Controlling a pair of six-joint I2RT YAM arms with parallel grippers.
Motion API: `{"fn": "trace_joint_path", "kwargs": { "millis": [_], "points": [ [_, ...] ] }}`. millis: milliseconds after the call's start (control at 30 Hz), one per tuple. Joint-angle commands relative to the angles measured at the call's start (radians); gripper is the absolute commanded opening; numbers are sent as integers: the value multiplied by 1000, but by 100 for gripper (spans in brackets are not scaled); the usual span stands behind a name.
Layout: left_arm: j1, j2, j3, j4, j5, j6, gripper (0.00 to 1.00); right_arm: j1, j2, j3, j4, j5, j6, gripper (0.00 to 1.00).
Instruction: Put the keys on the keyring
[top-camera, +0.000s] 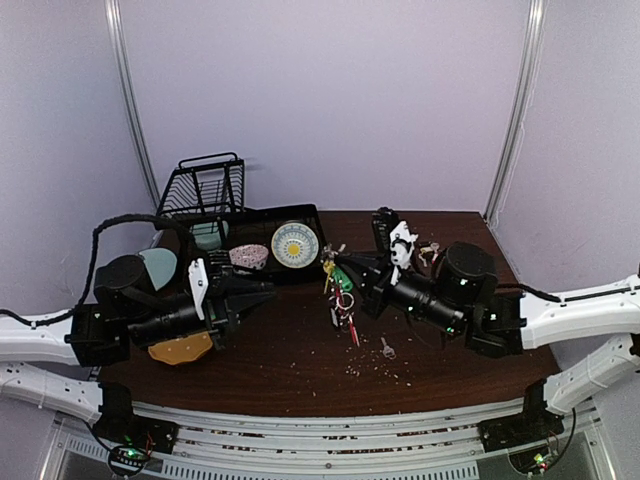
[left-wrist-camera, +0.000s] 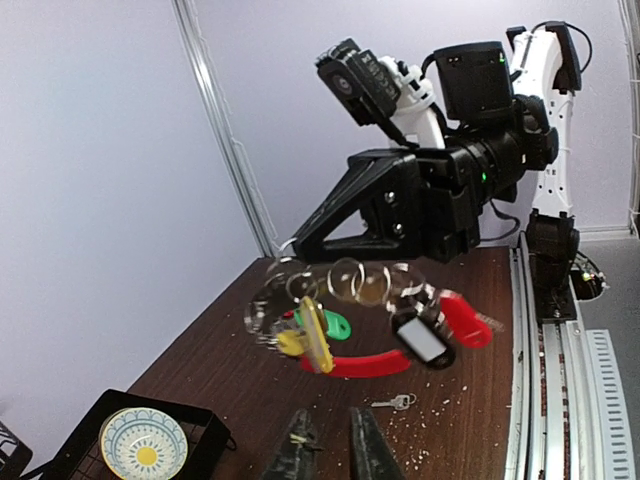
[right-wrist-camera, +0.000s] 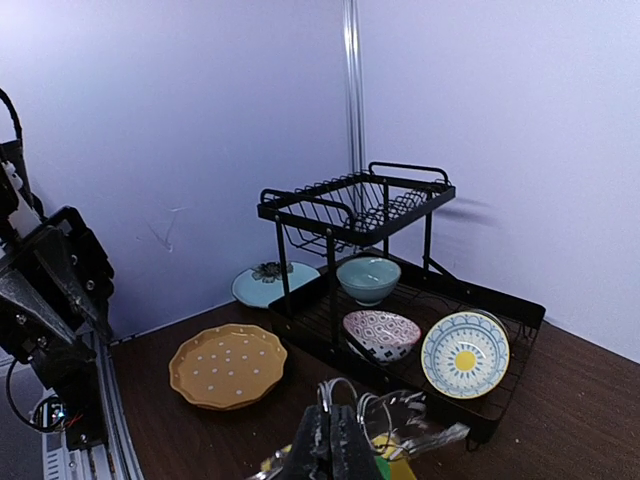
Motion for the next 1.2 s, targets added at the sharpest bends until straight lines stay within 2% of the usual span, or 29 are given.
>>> {"fn": "trace_joint_path", "kwargs": {
  "millis": [0, 167, 300, 400, 533, 633, 733, 767, 833, 867, 933, 967, 1067, 1167],
  "points": [
    [0, -33, 5, -28, -103, 5, 15, -44, -119, 27, -339, 79, 73, 0],
    [2, -21, 22, -68, -182, 5, 23, -68, -208, 15, -730, 210, 336, 0],
    [3, -3, 35, -83, -195, 1, 24, -87, -235, -55, -860, 248, 502, 0],
    [4, 6, 43, -94, -210, -3, 24, -135, -169, -103, -860, 187, 558, 0],
    [8, 11, 56, -133, -248, -23, 24, -252, -45, -128, -763, 93, 525, 0],
    [12, 7, 61, -155, -286, -40, 24, -338, 76, -85, -684, 62, 452, 0],
    [14, -2, 64, -169, -303, -50, 24, -387, 247, 37, -655, 34, 379, 0],
    [15, -5, 66, -172, -307, -52, 25, -398, 309, 89, -669, 14, 363, 4],
    [16, -11, 65, -176, -315, -56, 27, -410, 415, 197, -729, -7, 338, 32],
    [18, -13, 63, -176, -322, -58, 29, -412, 451, 250, -760, -6, 323, 48],
    [25, -15, 60, -176, -341, -64, 35, -411, 482, 327, -798, -5, 299, 95],
    [31, -15, 60, -177, -351, -70, 38, -412, 471, 344, -796, -3, 291, 100],
    [62, -1, 59, -179, -376, -98, 46, -431, 374, 319, -726, -22, 274, 100],
    [117, 25, 41, -168, -399, -140, 53, -516, 247, 221, -645, -99, 278, 100]
  ]
}}
